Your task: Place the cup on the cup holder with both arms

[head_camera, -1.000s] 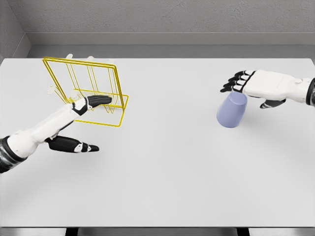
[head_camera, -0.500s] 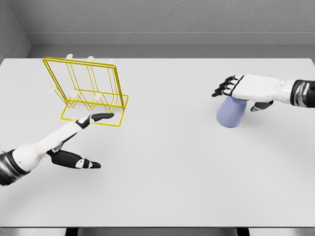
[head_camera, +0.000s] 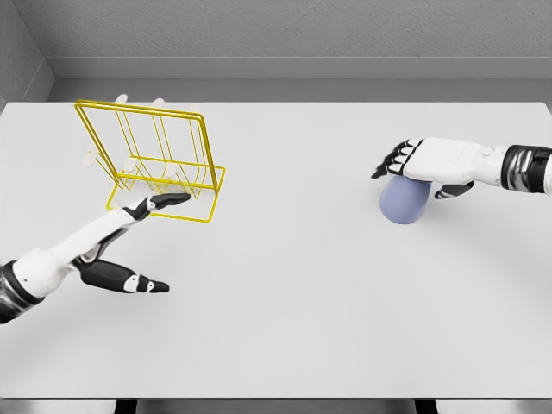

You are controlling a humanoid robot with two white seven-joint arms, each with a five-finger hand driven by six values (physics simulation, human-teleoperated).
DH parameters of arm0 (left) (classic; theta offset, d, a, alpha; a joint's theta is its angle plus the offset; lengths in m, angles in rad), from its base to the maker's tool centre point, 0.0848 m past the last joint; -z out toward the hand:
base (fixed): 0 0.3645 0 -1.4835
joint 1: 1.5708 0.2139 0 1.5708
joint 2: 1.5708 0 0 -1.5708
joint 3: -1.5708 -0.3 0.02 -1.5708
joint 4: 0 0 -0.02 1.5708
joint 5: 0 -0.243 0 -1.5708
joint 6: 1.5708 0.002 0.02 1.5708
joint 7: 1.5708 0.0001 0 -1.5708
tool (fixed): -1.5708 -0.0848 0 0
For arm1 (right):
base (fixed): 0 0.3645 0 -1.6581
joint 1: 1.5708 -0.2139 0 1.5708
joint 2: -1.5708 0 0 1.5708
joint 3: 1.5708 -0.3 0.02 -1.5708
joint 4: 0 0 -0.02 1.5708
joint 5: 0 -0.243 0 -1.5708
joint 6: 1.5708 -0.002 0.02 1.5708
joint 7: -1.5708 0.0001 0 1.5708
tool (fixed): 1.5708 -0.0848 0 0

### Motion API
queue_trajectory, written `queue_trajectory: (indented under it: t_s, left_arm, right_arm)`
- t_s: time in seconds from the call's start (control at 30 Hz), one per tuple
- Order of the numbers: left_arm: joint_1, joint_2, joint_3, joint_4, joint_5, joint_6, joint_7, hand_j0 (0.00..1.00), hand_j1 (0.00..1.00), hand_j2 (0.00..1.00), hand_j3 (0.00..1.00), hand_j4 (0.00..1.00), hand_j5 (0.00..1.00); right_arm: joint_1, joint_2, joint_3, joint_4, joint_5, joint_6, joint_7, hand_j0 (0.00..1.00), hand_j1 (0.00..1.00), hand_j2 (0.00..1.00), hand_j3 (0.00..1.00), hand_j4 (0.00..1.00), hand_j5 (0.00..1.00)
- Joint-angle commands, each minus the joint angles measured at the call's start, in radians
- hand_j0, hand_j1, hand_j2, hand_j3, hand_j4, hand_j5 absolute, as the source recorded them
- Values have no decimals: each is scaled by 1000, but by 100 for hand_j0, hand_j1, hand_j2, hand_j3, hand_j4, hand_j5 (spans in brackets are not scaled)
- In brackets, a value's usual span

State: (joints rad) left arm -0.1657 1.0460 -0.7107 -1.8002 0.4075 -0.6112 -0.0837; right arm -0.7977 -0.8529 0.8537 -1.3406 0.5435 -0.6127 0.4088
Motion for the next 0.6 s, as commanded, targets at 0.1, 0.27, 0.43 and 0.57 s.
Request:
queue_trajectory:
  t_s: [0.1,0.27,0.43,0.57]
  left_arm:
    - [-3,43,-59,-1,103,0,1,100,100,100,100,100,100]
    - [-6,55,-130,-1,240,0,-1,100,100,100,100,100,100]
    - [-20,45,-148,-2,323,0,-2,100,100,100,100,100,100]
    - [-26,43,-147,-1,278,0,-4,100,100,100,100,100,100]
  right_arm:
    - [0,0,-1,-2,13,2,-1,81,81,81,81,81,81]
    - [0,-2,-1,-6,21,2,-1,69,69,69,69,69,69]
    - [-2,-2,-1,-6,21,2,-1,68,68,68,68,68,68]
    - [-2,-2,-1,-8,21,2,1,64,64,64,64,64,64]
